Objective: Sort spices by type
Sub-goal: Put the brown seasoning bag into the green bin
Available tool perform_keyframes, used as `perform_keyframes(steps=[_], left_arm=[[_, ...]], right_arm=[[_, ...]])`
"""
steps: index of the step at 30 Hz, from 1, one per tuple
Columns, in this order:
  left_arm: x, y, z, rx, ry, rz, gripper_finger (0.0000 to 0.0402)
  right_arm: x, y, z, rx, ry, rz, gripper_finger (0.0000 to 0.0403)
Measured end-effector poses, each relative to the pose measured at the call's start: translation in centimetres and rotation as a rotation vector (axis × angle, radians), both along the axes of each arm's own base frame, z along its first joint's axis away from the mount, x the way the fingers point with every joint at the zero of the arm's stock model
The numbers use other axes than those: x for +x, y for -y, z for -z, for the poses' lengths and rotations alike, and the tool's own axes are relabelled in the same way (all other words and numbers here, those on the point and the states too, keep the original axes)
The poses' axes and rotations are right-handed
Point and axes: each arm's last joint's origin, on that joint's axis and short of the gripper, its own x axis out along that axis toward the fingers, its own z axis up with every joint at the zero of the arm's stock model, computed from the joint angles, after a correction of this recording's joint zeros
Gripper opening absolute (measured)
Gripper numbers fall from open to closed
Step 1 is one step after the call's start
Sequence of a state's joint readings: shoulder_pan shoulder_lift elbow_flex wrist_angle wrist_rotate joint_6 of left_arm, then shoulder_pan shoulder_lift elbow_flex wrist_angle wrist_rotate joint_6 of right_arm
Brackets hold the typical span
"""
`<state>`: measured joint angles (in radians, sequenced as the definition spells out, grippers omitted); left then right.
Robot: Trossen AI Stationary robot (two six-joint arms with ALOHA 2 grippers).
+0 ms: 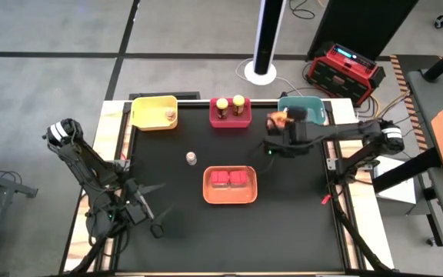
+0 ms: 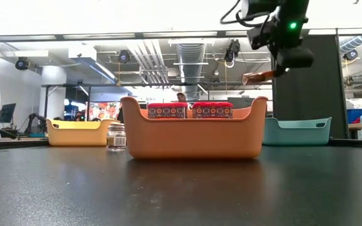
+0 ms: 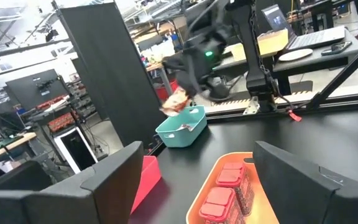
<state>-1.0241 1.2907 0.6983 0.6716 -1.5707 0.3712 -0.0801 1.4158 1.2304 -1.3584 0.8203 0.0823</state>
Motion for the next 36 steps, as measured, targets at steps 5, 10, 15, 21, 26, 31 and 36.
perform_keyframes(steps=[5, 10, 15, 21, 26, 31, 36], left_arm=[[0.0, 0.0, 0.0, 0.000, 0.000, -0.001, 0.0287], [0.0, 0.0, 0.0, -0.005, 0.003, -0.001, 0.0287], [0.4, -0.3, 0.0, -0.032, 0.021, -0.004, 0.0287], [1.9, -0.7, 0.8, -0.048, 0.015, 0.167, 0.0287], [2.9, -1.4, 1.0, -0.061, 0.010, 0.169, 0.0287], [3.4, -2.0, 1.1, -0.051, 0.003, 0.130, 0.0287], [3.6, -2.2, 1.2, -0.046, -0.002, 0.118, 0.0287]], right_arm=[[-1.4, 4.1, 0.0, -0.025, 0.026, 0.232, 0.0012], [-3.5, 8.5, 0.6, 0.072, 0.048, 0.508, 0.0012], [-5.7, 12.1, 2.6, 0.239, -0.073, 0.772, 0.0012], [-5.9, 14.8, 6.0, 0.328, -0.244, 0.858, 0.0012], [-4.9, 15.8, 7.4, 0.367, -0.315, 0.821, 0.0012], [-4.1, 16.6, 7.5, 0.404, -0.354, 0.751, 0.0012], [-3.7, 17.0, 7.5, 0.444, -0.393, 0.679, 0.0012]])
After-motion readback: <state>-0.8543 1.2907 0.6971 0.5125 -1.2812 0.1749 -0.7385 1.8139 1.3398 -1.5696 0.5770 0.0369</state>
